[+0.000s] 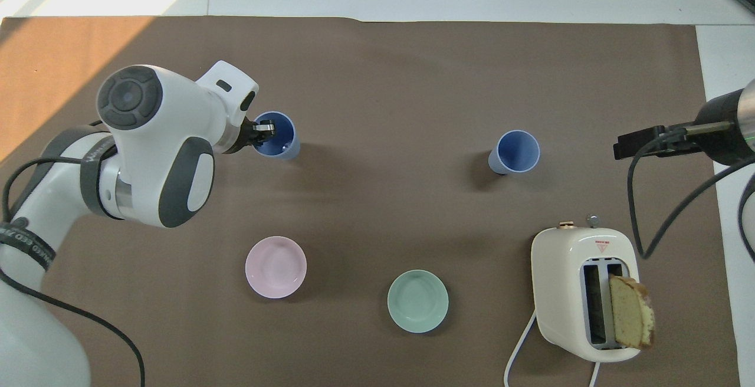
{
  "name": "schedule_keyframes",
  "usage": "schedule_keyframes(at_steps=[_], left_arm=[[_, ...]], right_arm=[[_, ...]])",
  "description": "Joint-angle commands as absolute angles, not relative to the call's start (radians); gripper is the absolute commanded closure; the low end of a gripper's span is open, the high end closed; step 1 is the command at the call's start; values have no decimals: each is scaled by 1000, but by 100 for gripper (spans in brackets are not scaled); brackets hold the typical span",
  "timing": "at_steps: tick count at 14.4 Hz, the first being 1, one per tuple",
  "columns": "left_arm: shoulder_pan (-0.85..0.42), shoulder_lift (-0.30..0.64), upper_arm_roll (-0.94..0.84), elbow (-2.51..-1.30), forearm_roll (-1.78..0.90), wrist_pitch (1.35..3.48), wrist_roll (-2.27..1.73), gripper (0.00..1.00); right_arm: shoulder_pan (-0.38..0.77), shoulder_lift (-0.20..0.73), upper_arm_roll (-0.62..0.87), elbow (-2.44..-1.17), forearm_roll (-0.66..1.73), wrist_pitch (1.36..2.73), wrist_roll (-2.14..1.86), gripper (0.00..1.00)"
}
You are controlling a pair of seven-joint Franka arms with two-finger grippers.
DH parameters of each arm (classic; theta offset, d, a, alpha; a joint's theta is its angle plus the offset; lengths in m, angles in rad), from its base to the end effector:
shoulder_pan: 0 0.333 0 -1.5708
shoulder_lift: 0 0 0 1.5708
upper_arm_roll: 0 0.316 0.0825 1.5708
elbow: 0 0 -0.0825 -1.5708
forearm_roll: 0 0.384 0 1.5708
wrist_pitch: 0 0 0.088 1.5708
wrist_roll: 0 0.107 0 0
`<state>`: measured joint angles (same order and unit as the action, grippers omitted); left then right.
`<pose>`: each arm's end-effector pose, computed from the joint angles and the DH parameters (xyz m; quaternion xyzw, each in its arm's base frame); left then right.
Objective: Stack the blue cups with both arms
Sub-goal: 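Carry the blue cup with the left gripper toward the table center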
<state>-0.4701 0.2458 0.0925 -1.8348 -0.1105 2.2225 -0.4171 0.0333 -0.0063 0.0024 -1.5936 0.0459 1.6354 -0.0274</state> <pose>0.5873 -0.2405 0.4113 0.9957 0.0478 0.0524 0.0600 0.5583 0.0246 0.6231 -0.9990 -0.0306 -0.0239 0.0230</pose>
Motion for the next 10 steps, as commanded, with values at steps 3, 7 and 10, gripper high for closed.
schedule_keyframes(at_steps=[3,7,10], left_arm=[[-613,250,110,-1870,-113,2263,-531,100],[-627,242,106,-1905,-133,2292,-523,82],[-611,250,109,-1890,-138,2295,-514,26]], right_arm=[[28,-11,8,-1589,40,1625,-8,0],[28,-11,6,-1589,38,1624,-8,0],[28,-11,8,-1589,38,1624,-8,0]])
